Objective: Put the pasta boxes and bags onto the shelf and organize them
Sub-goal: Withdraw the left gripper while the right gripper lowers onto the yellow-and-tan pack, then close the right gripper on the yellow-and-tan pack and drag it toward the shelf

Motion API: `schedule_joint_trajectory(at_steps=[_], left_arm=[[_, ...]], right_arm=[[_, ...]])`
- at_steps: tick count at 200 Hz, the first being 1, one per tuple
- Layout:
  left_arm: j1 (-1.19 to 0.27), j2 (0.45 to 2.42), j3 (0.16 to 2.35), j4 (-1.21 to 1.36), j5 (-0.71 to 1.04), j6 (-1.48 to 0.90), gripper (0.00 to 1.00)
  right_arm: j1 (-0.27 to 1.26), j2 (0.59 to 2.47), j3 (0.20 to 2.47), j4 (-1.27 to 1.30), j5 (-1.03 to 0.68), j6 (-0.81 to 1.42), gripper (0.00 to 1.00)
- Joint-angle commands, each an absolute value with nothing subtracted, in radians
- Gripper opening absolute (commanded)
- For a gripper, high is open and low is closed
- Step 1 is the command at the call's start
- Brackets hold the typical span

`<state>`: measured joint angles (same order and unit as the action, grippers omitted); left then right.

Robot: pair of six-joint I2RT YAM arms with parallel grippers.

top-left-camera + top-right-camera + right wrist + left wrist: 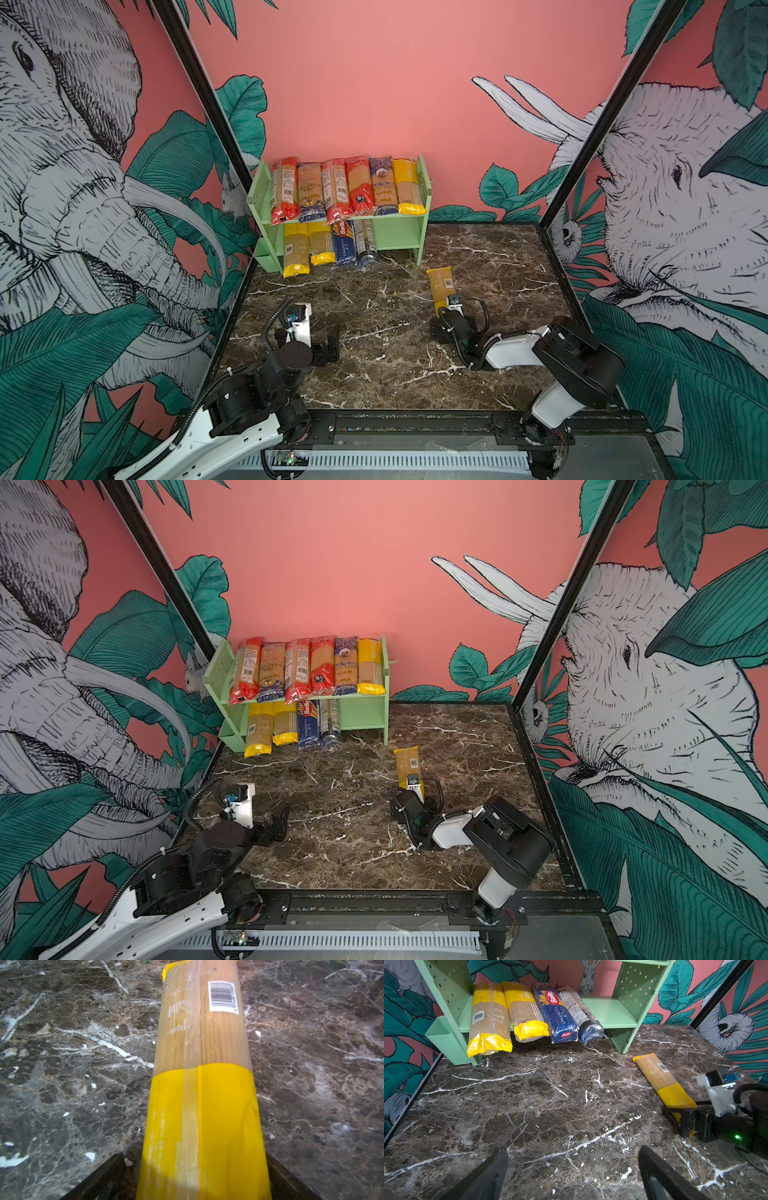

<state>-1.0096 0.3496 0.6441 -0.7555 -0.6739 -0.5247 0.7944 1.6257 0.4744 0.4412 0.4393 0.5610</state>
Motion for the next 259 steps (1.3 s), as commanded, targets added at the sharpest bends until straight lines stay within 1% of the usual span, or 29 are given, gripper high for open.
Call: schedule_joint_trajectory(at_steps=[1,12,16,20,32,34,37,46,57,71,103,108,127,136,141,174,259], left_arm=[[-1.014,0.390,0.643,-0.724,-0.695,-0.513,0.97],[-1.014,0.404,0.644,-0.706,-0.696,-0.503,0.97],[-1.014,0.410,0.645,-0.700,-0.698,-0.501,0.97],[-1.014,0.415,0.646,-0.694,-0.699,-0.499,0.97],[-1.014,0.423,0.647,-0.681,-0.699,-0.494,0.97],[-1.014,0.424,0.647,-0.678,-0.699,-0.493,0.97],[-1.014,0.425,0.647,-0.673,-0.699,-0.492,0.97],[-1.014,0.426,0.648,-0.669,-0.700,-0.489,0.97],[-1.014,0.426,0.650,-0.667,-0.701,-0.486,0.97],[-1.014,0.423,0.656,-0.674,-0.705,-0.484,0.97],[-1.014,0.396,0.671,-0.710,-0.724,-0.481,0.97],[-1.014,0.390,0.674,-0.718,-0.729,-0.480,0.97],[-1.014,0.363,0.682,-0.737,-0.742,-0.475,0.98],[-1.014,0.353,0.685,-0.739,-0.745,-0.468,0.98],[-1.014,0.350,0.686,-0.744,-0.747,-0.464,0.98],[-1.014,0.352,0.689,-0.749,-0.745,-0.469,0.99],[-1.014,0.365,0.714,-0.750,-0.777,-0.460,0.99]], right_arm=[[0.796,1.680,0.398,0.287,0.395,0.602,0.99],[0.795,1.684,0.392,0.290,0.389,0.608,0.96],[0.795,1.686,0.390,0.291,0.386,0.610,0.93],[0.795,1.688,0.390,0.290,0.384,0.610,0.88],[0.795,1.694,0.392,0.282,0.376,0.609,0.69],[0.795,1.695,0.394,0.279,0.374,0.608,0.64],[0.795,1.697,0.395,0.276,0.368,0.606,0.58],[0.795,1.699,0.407,0.259,0.354,0.596,0.44],[0.795,1.700,0.418,0.245,0.330,0.586,0.34],[0.795,1.684,0.416,0.242,0.311,0.585,0.25],[0.795,1.609,0.423,0.203,0.276,0.577,0.16],[0.795,1.562,0.429,0.190,0.272,0.573,0.14],[0.796,1.493,0.469,0.107,0.265,0.557,0.11],[0.796,1.464,0.492,0.070,0.258,0.552,0.06],[0.797,1.448,0.504,0.051,0.254,0.549,0.00],[0.799,1.376,0.557,-0.008,0.229,0.547,0.00],[0.802,1.293,0.692,-0.117,0.142,0.540,0.00]])
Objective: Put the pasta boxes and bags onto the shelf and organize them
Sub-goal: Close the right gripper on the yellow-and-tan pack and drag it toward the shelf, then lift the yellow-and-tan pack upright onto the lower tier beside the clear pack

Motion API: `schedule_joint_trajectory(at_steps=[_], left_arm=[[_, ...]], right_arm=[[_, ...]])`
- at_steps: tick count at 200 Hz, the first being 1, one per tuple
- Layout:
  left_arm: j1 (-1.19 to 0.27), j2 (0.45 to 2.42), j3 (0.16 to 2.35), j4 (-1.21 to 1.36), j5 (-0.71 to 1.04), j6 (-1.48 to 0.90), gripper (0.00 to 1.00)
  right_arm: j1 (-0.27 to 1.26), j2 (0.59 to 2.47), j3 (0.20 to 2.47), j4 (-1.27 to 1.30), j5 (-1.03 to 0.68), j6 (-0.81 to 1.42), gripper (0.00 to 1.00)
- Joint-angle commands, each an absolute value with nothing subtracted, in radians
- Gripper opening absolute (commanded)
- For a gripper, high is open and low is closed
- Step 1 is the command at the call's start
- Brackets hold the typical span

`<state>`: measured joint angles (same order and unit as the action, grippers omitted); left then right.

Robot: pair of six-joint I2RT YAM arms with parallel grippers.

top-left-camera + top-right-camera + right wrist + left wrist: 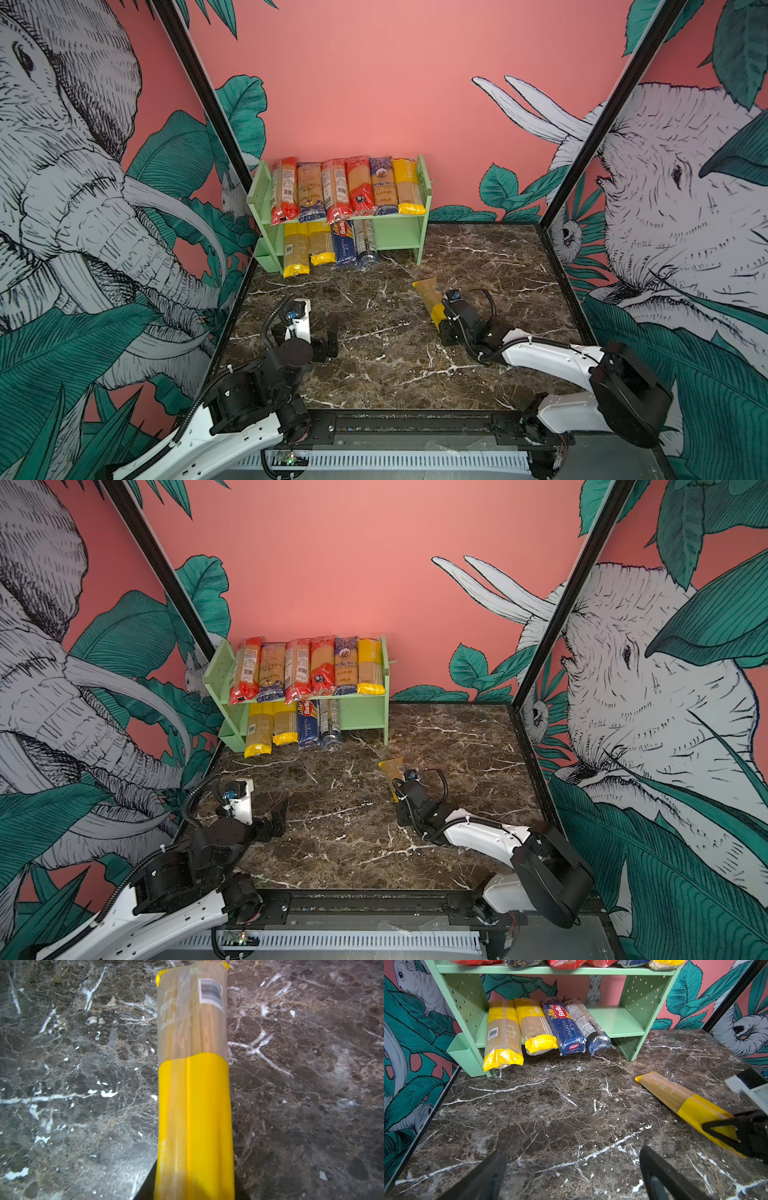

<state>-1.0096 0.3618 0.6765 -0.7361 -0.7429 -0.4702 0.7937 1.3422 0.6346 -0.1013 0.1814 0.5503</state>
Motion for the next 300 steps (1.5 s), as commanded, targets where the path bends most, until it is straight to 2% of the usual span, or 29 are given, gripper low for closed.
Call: schedule_joint_trajectory(at_steps=[1,90,185,300], left_arm=[[-1.013,0.365,0.714,-0.750,-0.777,-0.458,0.99],[-1.014,0.445,0.744,-0.701,-0.796,-0.425,1.00],[-1.014,0.499,0.775,-0.629,-0.833,-0.380,1.00],[-1.014,0.485,0.749,-0.575,-0.834,-0.365,0.99]], right_arm=[[0.802,1.293,0.692,-0.117,0.142,0.540,0.00],[0.805,1.199,0.853,-0.238,0.103,0.485,0.00],[0.805,1.181,1.019,-0.288,0.093,0.426,0.00],[0.805,1.350,1.206,-0.176,0.120,0.386,0.00]])
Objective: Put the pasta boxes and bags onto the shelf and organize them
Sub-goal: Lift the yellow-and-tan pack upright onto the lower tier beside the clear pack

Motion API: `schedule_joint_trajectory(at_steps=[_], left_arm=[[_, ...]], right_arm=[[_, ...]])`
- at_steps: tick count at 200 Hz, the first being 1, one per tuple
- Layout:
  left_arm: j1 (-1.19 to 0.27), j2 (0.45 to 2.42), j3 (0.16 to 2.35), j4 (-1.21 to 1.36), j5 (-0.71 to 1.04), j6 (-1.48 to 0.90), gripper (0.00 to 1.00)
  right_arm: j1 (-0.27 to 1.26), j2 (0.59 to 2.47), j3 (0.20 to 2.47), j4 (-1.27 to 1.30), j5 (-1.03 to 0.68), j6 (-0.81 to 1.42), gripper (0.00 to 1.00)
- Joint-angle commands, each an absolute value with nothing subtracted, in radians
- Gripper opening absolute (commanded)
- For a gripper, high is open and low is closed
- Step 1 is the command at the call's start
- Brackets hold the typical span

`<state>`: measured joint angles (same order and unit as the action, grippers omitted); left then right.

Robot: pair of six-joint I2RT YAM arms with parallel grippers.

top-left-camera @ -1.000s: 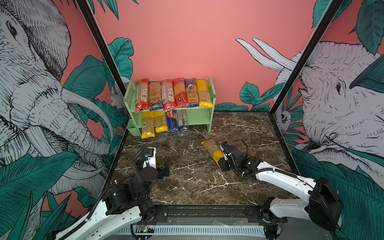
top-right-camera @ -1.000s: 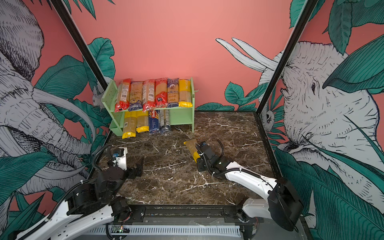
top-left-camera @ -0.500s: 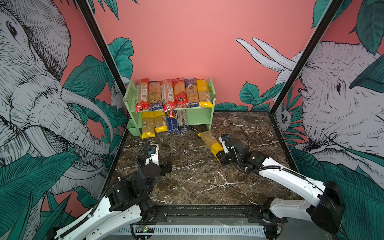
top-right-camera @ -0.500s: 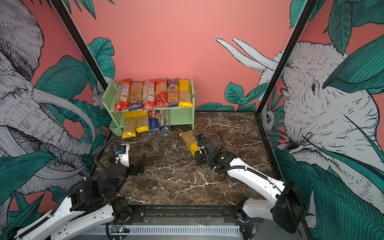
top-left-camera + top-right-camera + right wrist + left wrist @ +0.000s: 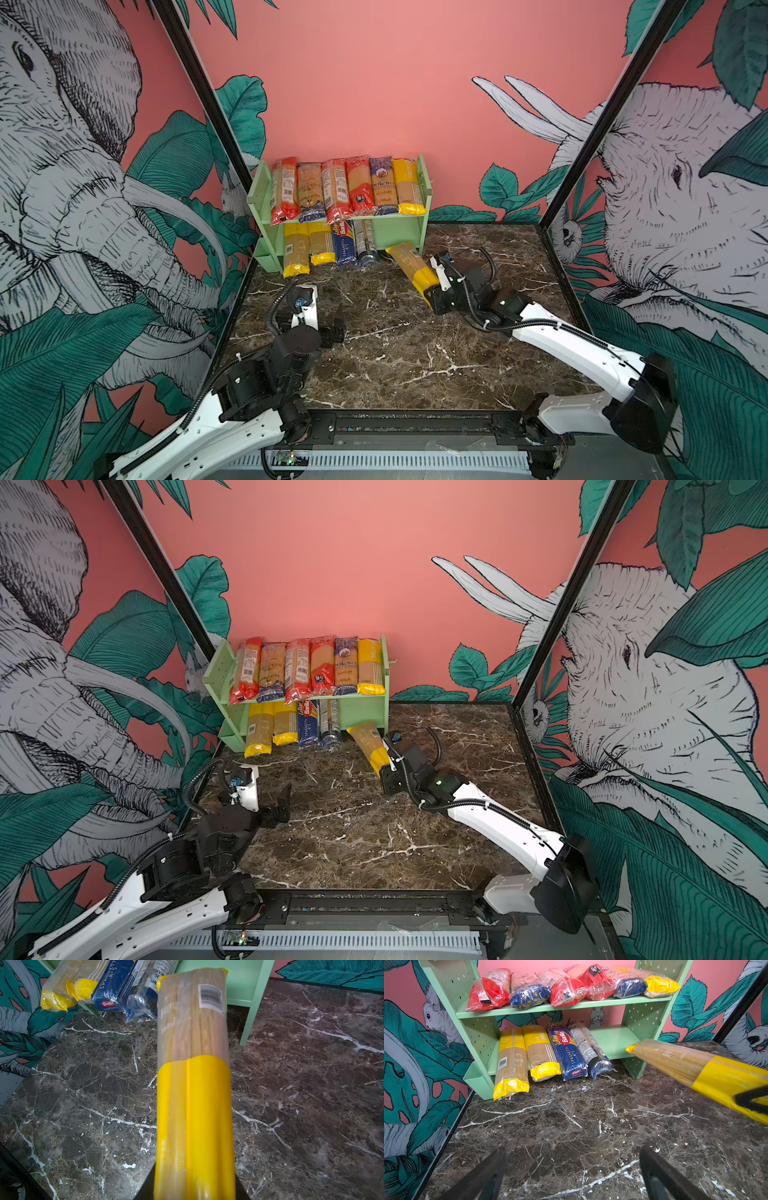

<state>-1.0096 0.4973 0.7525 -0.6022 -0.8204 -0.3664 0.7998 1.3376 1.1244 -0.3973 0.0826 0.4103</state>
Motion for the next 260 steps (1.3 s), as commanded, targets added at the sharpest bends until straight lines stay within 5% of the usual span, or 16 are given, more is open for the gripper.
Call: schedule_joint_trajectory(at_steps=[1,260], left_arm=[[-1.014,0.485,0.749,-0.574,-0.834,-0.365,0.99],[-1.014,0.463,0.793,-0.646,-0.841,-0.329,0.99]], right_arm=[[0.805,1.352,1.207,-0.175,0.121,0.385,0.00],[0.801,1.977,1.622,0.210,0.461,0.362,0.00]])
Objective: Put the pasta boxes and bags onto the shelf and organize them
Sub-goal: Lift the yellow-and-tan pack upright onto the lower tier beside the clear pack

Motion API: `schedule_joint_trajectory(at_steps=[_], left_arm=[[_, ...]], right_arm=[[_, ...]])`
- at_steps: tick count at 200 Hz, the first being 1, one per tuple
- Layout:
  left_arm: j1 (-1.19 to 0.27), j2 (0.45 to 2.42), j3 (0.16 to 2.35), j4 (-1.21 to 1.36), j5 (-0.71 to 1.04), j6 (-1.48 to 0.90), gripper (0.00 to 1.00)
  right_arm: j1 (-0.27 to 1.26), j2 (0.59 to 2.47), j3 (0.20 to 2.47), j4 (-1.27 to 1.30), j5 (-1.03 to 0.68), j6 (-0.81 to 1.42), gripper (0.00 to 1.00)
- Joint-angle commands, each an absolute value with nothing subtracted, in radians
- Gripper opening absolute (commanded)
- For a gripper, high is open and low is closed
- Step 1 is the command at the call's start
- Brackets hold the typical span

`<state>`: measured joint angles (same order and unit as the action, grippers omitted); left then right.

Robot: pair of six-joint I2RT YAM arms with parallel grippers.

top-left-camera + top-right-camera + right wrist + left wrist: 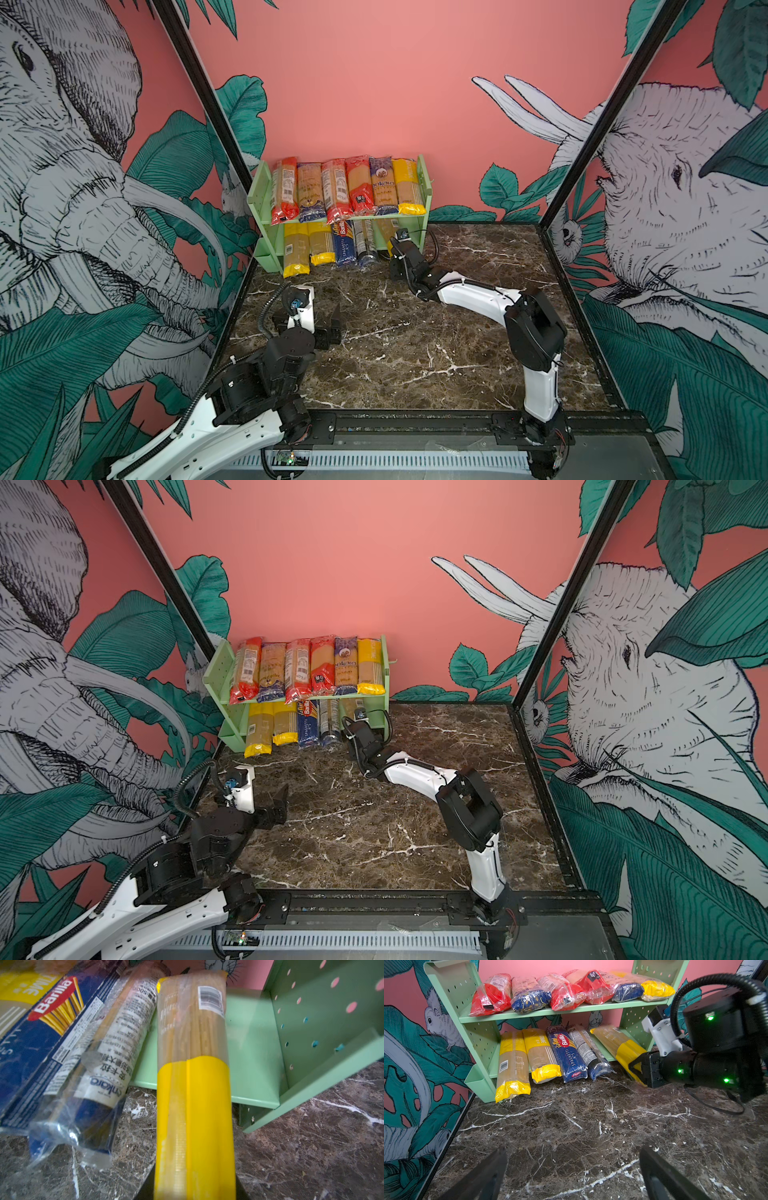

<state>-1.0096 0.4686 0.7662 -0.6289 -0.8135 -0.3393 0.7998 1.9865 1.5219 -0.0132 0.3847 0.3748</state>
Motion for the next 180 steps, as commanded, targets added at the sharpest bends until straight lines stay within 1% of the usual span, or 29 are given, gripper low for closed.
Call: schedule_joint_trajectory(at_steps=[1,102,157,180], left_arm=[[-1.014,0.463,0.794,-0.646,-0.841,-0.329,0.99],[-1.013,0.445,0.805,-0.689,-0.854,-0.349,1.00],[-1.014,0.433,0.806,-0.701,-0.862,-0.356,0.99],[-1.014,0.429,0.806,-0.707,-0.864,-0.354,0.99]], right_arm=[[0.801,1.979,1.624,0.210,0.461,0.363,0.00],[0.774,2.128,1.819,0.176,0.500,0.377,0.00],[0.739,2.179,1.885,0.144,0.457,0.398,0.00],[0.730,2.189,1.892,0.129,0.435,0.413,0.38]])
